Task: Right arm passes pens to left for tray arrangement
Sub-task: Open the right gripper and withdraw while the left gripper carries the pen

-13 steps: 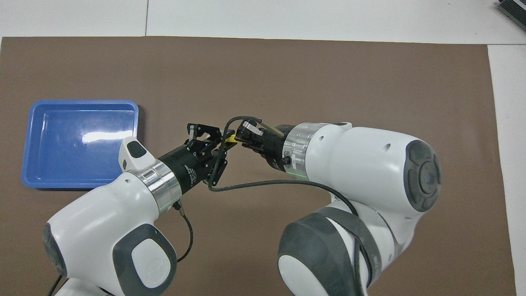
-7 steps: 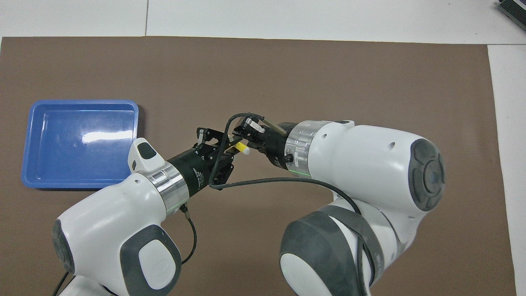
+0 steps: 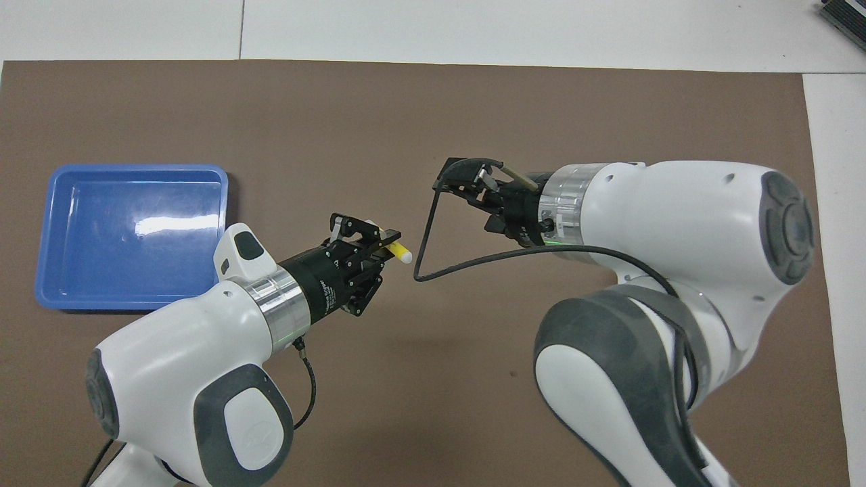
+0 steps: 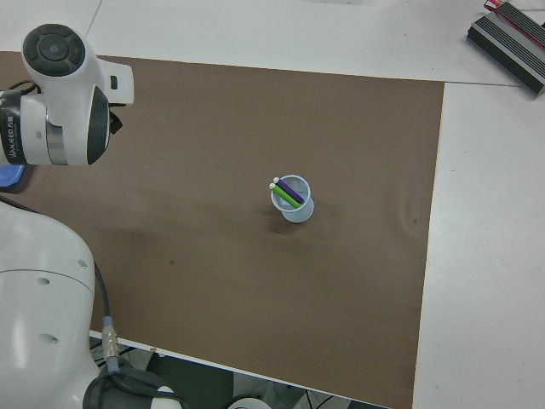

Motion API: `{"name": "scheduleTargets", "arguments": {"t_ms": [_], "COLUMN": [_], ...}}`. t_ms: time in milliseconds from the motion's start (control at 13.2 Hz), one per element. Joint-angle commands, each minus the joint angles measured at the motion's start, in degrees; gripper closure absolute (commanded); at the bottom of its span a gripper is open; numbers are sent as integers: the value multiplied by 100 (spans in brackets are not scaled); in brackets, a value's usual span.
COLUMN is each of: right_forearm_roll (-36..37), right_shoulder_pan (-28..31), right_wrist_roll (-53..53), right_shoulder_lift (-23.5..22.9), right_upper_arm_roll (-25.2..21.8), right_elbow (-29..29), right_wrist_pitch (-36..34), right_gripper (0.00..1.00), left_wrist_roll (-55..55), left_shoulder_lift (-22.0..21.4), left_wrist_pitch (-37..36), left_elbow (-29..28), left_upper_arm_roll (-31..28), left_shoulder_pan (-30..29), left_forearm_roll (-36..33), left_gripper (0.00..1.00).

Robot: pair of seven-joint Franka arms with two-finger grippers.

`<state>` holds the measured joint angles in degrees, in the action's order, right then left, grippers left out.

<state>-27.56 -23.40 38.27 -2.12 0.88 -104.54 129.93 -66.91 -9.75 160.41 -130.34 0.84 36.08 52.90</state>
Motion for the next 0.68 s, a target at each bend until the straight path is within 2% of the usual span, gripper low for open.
{"name": "scheduleTargets", "arguments": {"t_ms": [0, 151, 302, 454, 605], "right_forearm_roll": [468, 1178, 1909, 2244, 2919], "right_shoulder_pan": [519, 774, 1055, 1380, 1592], "right_wrist_roll": [-1063, -1583, -2197, -3128, -3797], "right_shoulder_lift": [88, 167, 255, 474, 572], "right_upper_arm_roll": [35, 35, 35, 35, 35], "right_elbow": [13, -57, -223, -714, -1084], "right_wrist_pitch": [-704, -1065, -1373, -1357, -1304], "right_gripper": [0, 0, 0, 0, 0], "left_wrist_roll": [861, 1276, 1863, 2784, 3707], "left_shoulder_lift": [-105, -176, -124, -88, -88], "left_wrist_pitch": [-833, -1675, -3088, -4137, -4876], "left_elbow": [-9, 69, 560, 913, 1072], "left_upper_arm_roll": [-13, -5, 4, -5, 4], "left_shoulder_pan": [-398, -863, -1461, -1997, -2472], "left_forearm_roll": [-34, -794, -1788, -2107, -2694], "left_gripper": [100, 100, 100, 100, 100]}}
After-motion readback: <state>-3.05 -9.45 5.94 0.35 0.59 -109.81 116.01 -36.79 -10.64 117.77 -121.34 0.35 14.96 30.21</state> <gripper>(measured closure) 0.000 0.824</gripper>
